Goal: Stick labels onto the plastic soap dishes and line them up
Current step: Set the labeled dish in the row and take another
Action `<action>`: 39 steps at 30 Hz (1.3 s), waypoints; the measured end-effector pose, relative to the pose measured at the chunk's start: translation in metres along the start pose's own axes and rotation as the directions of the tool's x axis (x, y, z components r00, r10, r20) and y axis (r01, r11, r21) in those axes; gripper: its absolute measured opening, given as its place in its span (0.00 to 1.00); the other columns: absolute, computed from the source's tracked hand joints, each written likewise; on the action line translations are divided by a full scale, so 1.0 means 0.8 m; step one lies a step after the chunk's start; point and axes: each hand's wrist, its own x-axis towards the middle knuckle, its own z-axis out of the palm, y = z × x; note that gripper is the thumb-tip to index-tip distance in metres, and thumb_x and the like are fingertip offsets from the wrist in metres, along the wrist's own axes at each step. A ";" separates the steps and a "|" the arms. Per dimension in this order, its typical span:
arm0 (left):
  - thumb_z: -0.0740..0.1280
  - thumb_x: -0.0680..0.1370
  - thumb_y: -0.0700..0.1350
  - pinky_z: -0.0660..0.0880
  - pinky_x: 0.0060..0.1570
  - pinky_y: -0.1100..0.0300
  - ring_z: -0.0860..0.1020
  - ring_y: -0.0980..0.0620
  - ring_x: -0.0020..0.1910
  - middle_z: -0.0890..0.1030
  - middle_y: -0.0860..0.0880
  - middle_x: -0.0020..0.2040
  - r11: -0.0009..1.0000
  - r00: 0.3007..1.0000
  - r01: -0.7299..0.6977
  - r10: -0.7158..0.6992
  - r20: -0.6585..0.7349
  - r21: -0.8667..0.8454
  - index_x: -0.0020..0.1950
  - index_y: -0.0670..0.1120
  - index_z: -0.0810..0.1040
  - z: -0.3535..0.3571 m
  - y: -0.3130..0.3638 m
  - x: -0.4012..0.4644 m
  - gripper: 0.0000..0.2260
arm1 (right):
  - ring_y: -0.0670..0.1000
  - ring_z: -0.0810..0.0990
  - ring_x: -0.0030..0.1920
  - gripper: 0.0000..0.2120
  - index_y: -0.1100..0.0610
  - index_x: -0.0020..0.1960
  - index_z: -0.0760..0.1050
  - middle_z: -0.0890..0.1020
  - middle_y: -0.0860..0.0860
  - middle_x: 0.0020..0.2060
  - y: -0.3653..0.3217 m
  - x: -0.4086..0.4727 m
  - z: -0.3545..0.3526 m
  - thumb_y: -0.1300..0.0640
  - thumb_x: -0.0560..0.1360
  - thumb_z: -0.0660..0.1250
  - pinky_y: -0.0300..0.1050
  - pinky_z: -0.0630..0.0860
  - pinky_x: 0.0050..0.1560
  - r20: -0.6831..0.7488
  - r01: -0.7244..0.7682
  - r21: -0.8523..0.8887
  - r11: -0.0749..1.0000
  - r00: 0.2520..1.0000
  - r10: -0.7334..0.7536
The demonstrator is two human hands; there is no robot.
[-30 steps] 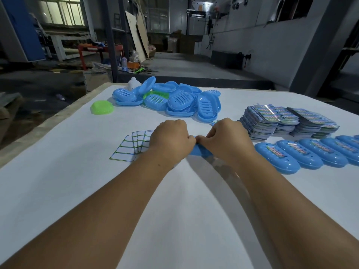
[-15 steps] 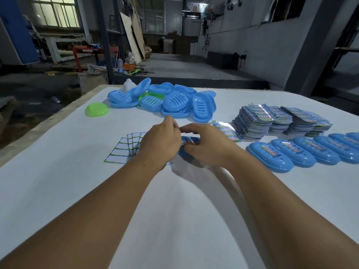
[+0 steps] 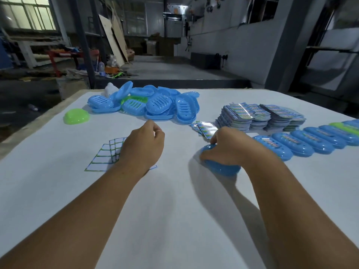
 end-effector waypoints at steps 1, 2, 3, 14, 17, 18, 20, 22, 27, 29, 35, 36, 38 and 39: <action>0.57 0.80 0.50 0.74 0.45 0.51 0.78 0.45 0.44 0.81 0.49 0.41 1.000 1.000 0.000 0.000 0.005 -0.006 0.51 0.51 0.75 0.000 0.000 0.000 0.08 | 0.54 0.76 0.36 0.18 0.56 0.37 0.74 0.76 0.50 0.32 0.006 0.000 -0.003 0.42 0.66 0.72 0.43 0.67 0.33 -0.013 -0.037 0.008 0.999 0.999 0.037; 0.58 0.80 0.50 0.75 0.45 0.51 0.78 0.46 0.44 0.82 0.49 0.40 1.000 1.000 0.001 -0.001 0.009 -0.007 0.51 0.51 0.75 0.000 0.000 0.000 0.08 | 0.53 0.73 0.33 0.18 0.57 0.35 0.72 0.74 0.50 0.30 0.011 0.000 -0.005 0.43 0.65 0.72 0.43 0.65 0.31 -0.025 -0.066 0.015 0.998 0.997 0.066; 0.58 0.80 0.50 0.75 0.45 0.51 0.78 0.46 0.44 0.82 0.49 0.40 1.000 1.000 0.002 -0.002 0.012 -0.006 0.51 0.51 0.75 0.000 0.001 0.000 0.07 | 0.53 0.71 0.31 0.19 0.57 0.33 0.71 0.72 0.51 0.28 0.015 0.000 -0.008 0.44 0.64 0.73 0.42 0.63 0.30 -0.031 -0.089 0.024 0.996 0.996 0.089; 0.61 0.80 0.50 0.75 0.48 0.52 0.78 0.46 0.46 0.81 0.51 0.38 1.000 1.000 0.014 -0.014 0.023 -0.007 0.50 0.51 0.77 -0.002 0.000 -0.001 0.07 | 0.63 0.78 0.61 0.21 0.55 0.64 0.78 0.80 0.58 0.61 0.041 0.010 -0.017 0.62 0.71 0.68 0.52 0.76 0.62 -0.105 -0.158 -0.059 0.986 0.983 0.152; 0.63 0.78 0.50 0.76 0.47 0.53 0.79 0.49 0.44 0.80 0.53 0.34 1.000 0.999 0.004 -0.004 0.043 -0.004 0.48 0.52 0.77 -0.003 -0.001 -0.002 0.04 | 0.64 0.77 0.61 0.20 0.55 0.63 0.78 0.80 0.58 0.60 0.035 0.008 -0.014 0.63 0.71 0.65 0.53 0.76 0.62 -0.125 -0.155 0.007 0.988 0.980 0.154; 0.63 0.77 0.50 0.76 0.47 0.53 0.79 0.50 0.43 0.79 0.54 0.33 1.000 0.999 -0.001 0.001 0.046 0.001 0.47 0.53 0.77 -0.003 -0.001 -0.002 0.04 | 0.63 0.77 0.60 0.20 0.56 0.61 0.79 0.81 0.58 0.59 0.032 0.008 -0.012 0.64 0.71 0.65 0.53 0.77 0.61 -0.141 -0.142 0.038 0.989 0.979 0.146; 0.64 0.77 0.50 0.77 0.46 0.53 0.79 0.51 0.43 0.79 0.54 0.33 1.000 0.999 -0.012 0.011 0.043 0.017 0.47 0.53 0.78 -0.003 0.000 -0.002 0.04 | 0.62 0.79 0.57 0.19 0.57 0.59 0.80 0.83 0.57 0.56 0.024 0.009 -0.008 0.65 0.69 0.65 0.51 0.78 0.58 -0.172 -0.094 0.103 0.990 0.979 0.111; 0.65 0.77 0.49 0.77 0.48 0.53 0.79 0.50 0.45 0.80 0.55 0.37 0.999 0.999 -0.030 0.029 0.037 0.033 0.47 0.53 0.79 -0.001 0.003 -0.001 0.04 | 0.58 0.80 0.57 0.19 0.54 0.61 0.80 0.83 0.53 0.56 0.013 0.011 0.001 0.63 0.71 0.67 0.47 0.77 0.55 -0.187 -0.044 0.177 0.983 0.979 0.078; 0.65 0.79 0.47 0.76 0.57 0.52 0.79 0.48 0.55 0.83 0.52 0.54 0.980 0.991 -0.106 0.090 0.101 0.167 0.55 0.52 0.82 0.017 0.020 0.028 0.09 | 0.54 0.81 0.55 0.14 0.49 0.57 0.82 0.83 0.48 0.54 -0.013 0.014 0.023 0.59 0.74 0.66 0.46 0.77 0.53 -0.248 0.087 0.284 0.955 0.969 -0.014; 0.65 0.79 0.45 0.74 0.58 0.54 0.78 0.48 0.59 0.82 0.51 0.58 0.965 0.985 -0.143 0.118 0.126 0.219 0.59 0.52 0.82 0.030 0.032 0.049 0.11 | 0.53 0.81 0.53 0.12 0.49 0.55 0.82 0.83 0.48 0.52 -0.015 0.017 0.026 0.58 0.75 0.65 0.47 0.77 0.54 -0.290 0.108 0.324 0.940 0.957 -0.010; 0.63 0.79 0.40 0.72 0.59 0.52 0.76 0.44 0.60 0.81 0.47 0.59 0.906 0.964 -0.261 0.228 0.136 0.334 0.62 0.49 0.80 0.074 0.068 0.097 0.14 | 0.52 0.80 0.50 0.11 0.51 0.53 0.83 0.82 0.46 0.48 -0.011 0.023 0.023 0.59 0.75 0.65 0.46 0.76 0.50 -0.353 0.164 0.377 0.912 0.935 -0.023; 0.63 0.79 0.41 0.71 0.59 0.52 0.75 0.45 0.60 0.81 0.47 0.59 0.896 0.963 -0.267 0.230 0.144 0.354 0.62 0.48 0.80 0.081 0.070 0.101 0.13 | 0.51 0.80 0.49 0.10 0.51 0.53 0.83 0.82 0.46 0.48 -0.009 0.024 0.022 0.58 0.76 0.65 0.45 0.75 0.49 -0.357 0.170 0.384 0.908 0.934 -0.024; 0.64 0.80 0.46 0.71 0.59 0.51 0.75 0.45 0.59 0.81 0.47 0.58 0.887 0.962 -0.267 0.225 0.152 0.376 0.62 0.48 0.80 0.093 0.069 0.108 0.12 | 0.50 0.79 0.47 0.09 0.51 0.52 0.83 0.82 0.45 0.46 -0.008 0.025 0.023 0.58 0.75 0.65 0.43 0.73 0.47 -0.364 0.184 0.400 0.898 0.931 -0.029; 0.64 0.80 0.48 0.71 0.59 0.51 0.76 0.45 0.58 0.82 0.47 0.57 0.885 0.963 -0.267 0.226 0.149 0.381 0.61 0.48 0.80 0.097 0.068 0.110 0.11 | 0.50 0.79 0.46 0.08 0.52 0.50 0.83 0.81 0.44 0.44 -0.008 0.026 0.023 0.58 0.75 0.66 0.43 0.73 0.46 -0.366 0.189 0.412 0.891 0.930 -0.028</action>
